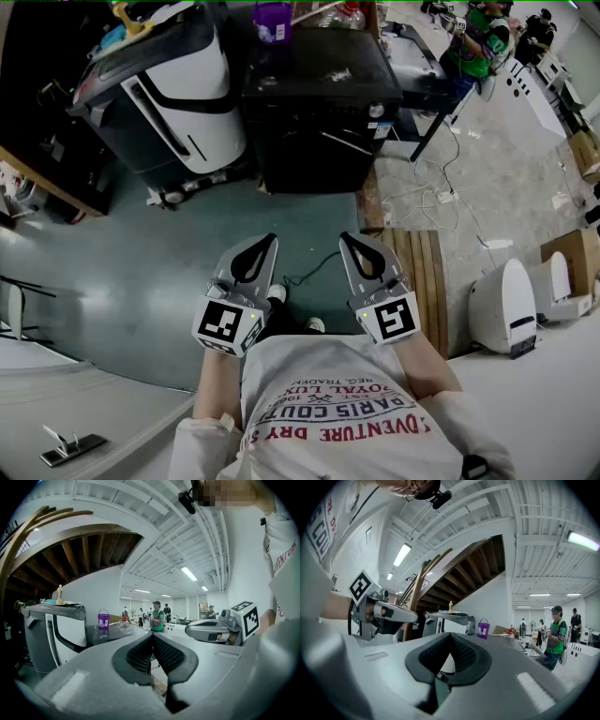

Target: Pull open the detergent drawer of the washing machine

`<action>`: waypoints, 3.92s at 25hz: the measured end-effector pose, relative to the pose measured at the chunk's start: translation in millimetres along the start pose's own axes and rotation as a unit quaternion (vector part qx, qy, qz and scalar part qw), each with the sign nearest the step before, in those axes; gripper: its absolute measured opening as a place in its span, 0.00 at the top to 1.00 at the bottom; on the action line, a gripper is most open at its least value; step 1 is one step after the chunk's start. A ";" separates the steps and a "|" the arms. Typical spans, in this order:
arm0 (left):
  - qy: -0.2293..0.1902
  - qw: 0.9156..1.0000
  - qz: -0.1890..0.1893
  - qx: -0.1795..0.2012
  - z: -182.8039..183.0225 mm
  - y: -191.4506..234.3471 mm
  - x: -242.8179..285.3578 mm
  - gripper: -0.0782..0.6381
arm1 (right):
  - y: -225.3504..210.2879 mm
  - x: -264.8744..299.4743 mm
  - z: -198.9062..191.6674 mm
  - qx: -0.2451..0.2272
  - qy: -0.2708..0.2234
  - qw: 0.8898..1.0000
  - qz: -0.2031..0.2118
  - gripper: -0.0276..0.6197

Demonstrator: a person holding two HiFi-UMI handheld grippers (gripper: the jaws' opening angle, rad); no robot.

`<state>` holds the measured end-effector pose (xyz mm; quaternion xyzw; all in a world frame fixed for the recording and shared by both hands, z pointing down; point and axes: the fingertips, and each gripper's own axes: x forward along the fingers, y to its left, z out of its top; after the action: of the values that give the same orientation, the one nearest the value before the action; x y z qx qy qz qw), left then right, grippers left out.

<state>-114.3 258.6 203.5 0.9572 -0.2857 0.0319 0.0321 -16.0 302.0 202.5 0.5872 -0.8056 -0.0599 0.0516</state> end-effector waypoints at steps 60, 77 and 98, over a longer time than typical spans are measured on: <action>0.081 0.988 -0.052 -0.124 -72.9 314.9 329.1 0.56 | -229.2 370.9 -119.1 0.062 0.095 0.990 -0.086 0.95; 0.042 0.952 0.018 -0.304 -210.7 331.5 394.3 0.56 | -241.7 425.1 -213.4 0.060 0.104 0.992 0.034 0.95; -0.129 0.824 -0.005 -0.551 -272.8 382.0 444.3 0.49 | -234.5 455.3 -302.5 0.080 0.107 0.990 0.040 0.95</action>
<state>35.1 -280.6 526.9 0.7771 -0.2526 -0.2551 0.5170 111.9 -213.4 470.2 0.5594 -0.8207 0.0705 0.0928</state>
